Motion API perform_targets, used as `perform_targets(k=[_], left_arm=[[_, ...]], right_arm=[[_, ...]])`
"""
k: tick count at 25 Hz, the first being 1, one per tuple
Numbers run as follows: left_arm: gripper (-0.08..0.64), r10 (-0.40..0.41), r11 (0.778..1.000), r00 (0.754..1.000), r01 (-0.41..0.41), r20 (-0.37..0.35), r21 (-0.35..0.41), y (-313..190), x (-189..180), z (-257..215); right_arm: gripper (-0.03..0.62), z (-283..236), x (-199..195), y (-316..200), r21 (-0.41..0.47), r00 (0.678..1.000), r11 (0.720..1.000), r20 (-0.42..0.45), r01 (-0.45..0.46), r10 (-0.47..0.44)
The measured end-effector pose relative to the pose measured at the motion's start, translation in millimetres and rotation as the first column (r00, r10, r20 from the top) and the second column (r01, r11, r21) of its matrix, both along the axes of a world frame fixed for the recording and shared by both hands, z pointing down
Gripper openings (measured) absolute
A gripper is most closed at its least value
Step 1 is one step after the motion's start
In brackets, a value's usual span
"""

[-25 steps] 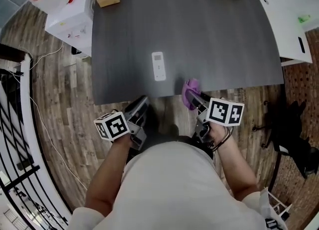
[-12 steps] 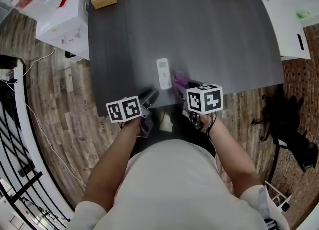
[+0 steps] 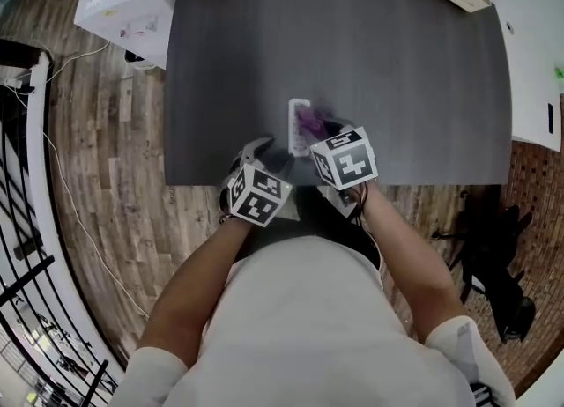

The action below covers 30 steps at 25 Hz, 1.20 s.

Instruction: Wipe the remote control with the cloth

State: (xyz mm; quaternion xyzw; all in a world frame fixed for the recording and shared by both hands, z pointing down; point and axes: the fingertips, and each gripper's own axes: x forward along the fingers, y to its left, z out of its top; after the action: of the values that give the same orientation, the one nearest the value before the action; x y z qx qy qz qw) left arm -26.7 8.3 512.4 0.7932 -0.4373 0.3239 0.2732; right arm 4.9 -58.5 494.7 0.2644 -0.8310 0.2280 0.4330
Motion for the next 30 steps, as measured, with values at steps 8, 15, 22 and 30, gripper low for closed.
perform_targets(k=[8,15,22,30], left_arm=[[0.183,0.115,0.985,0.991,-0.123,0.069,0.122,-0.3,24.3,-10.7],[0.183,0.193,0.968,0.965,-0.217,0.178,0.128,-6.5,41.7,2.1],[0.186,0.192,0.968,0.970,-0.213,0.151,0.133,-6.6,37.7,6.7],[0.186,0.205,0.967,0.967,-0.223,0.148,0.121,-7.0,36.0,8.5]], right_arm=[[0.100,-4.2,3.3,-4.4,-0.091,0.999,0.995,0.025,0.036,-0.034],[0.100,1.2,6.9,-5.6,-0.188,0.998,0.982,0.059,-0.008,0.020],[0.100,-10.2,8.1,-13.3,-0.076,0.997,0.994,-0.002,0.081,-0.082],[0.100,-26.4,-48.0,-42.0,0.321,0.781,0.719,-0.360,0.617,-0.510]])
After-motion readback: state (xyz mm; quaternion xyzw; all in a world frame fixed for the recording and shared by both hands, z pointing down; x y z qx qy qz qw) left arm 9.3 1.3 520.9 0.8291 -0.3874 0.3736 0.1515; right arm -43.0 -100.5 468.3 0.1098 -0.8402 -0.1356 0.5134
